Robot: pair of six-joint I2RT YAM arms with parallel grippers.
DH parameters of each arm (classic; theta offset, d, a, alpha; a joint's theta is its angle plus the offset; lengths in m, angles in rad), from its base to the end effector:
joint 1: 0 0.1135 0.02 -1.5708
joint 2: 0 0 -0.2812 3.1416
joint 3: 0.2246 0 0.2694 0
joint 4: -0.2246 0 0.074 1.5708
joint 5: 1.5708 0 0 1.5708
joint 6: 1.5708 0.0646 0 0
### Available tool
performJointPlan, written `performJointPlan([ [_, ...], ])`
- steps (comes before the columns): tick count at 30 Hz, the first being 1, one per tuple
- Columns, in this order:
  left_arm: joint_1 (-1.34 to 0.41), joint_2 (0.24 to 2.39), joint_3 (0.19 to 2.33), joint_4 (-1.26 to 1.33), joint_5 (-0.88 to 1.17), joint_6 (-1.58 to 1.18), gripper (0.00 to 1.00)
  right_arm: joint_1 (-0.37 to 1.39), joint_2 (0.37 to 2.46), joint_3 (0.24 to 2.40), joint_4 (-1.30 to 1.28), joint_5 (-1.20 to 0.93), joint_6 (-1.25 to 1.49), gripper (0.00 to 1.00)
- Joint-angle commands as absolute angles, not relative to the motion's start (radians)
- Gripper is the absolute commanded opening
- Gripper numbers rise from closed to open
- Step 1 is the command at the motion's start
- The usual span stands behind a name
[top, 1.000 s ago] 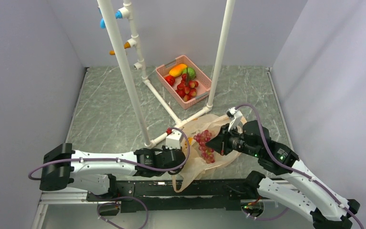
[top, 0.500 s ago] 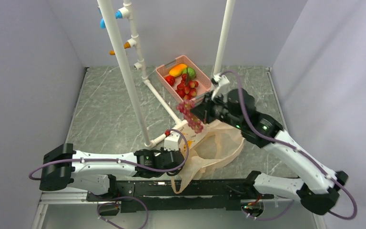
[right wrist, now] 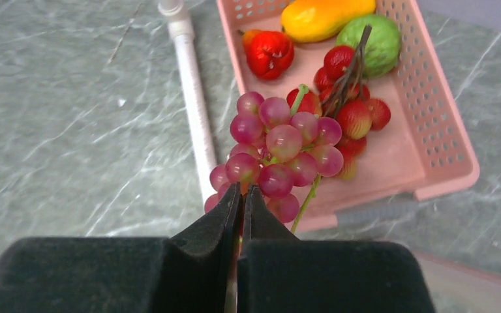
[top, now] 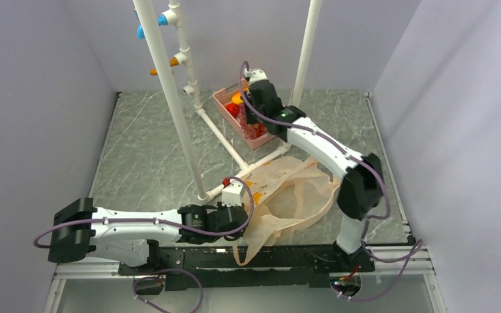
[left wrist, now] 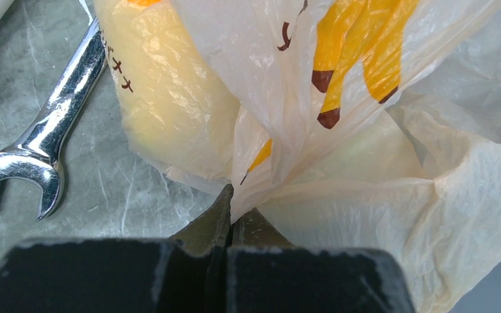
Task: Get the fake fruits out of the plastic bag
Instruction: Place the fake fruit in the bin.
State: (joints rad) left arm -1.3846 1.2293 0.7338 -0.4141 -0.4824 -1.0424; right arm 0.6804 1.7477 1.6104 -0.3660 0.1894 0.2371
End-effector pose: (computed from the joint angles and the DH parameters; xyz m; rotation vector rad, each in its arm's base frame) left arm 0.0787 -0.2558 0.2028 0.2100 2.4112 -0.5680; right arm 0.3639 0.2788 0.3475 -0.3436 2.0564 0.3675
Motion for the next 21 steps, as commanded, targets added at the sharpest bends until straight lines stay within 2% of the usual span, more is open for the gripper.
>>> performJointPlan([
  [1,-1.388,1.198,0.737,-0.38,-0.47,-1.049,0.0,0.667,1.887,1.823,-0.343,0.297,0.136,0.0],
  [8,-1.39,1.187,0.723,-0.384,-0.461,-1.056,0.0,0.647,2.11,2.032,-0.411,0.433,0.049,0.0],
  [14,-1.39,1.161,0.701,-0.38,-0.462,-1.063,0.0,0.624,2.21,2.131,-0.432,0.424,0.009,0.0],
  [15,-1.39,1.16,0.701,-0.384,-0.463,-1.062,0.0,0.62,2.23,2.159,-0.448,0.416,-0.015,0.03],
  [16,-1.389,1.16,0.703,-0.387,-0.464,-1.062,0.0,0.618,2.25,2.187,-0.461,0.406,-0.022,0.12],
  [19,-1.39,1.158,0.708,-0.393,-0.466,-1.06,0.0,0.615,2.31,2.284,-0.507,0.399,-0.037,0.49],
  [21,-1.389,1.158,0.711,-0.395,-0.469,-1.06,0.0,0.615,2.338,2.359,-0.57,0.399,-0.026,0.58],
])
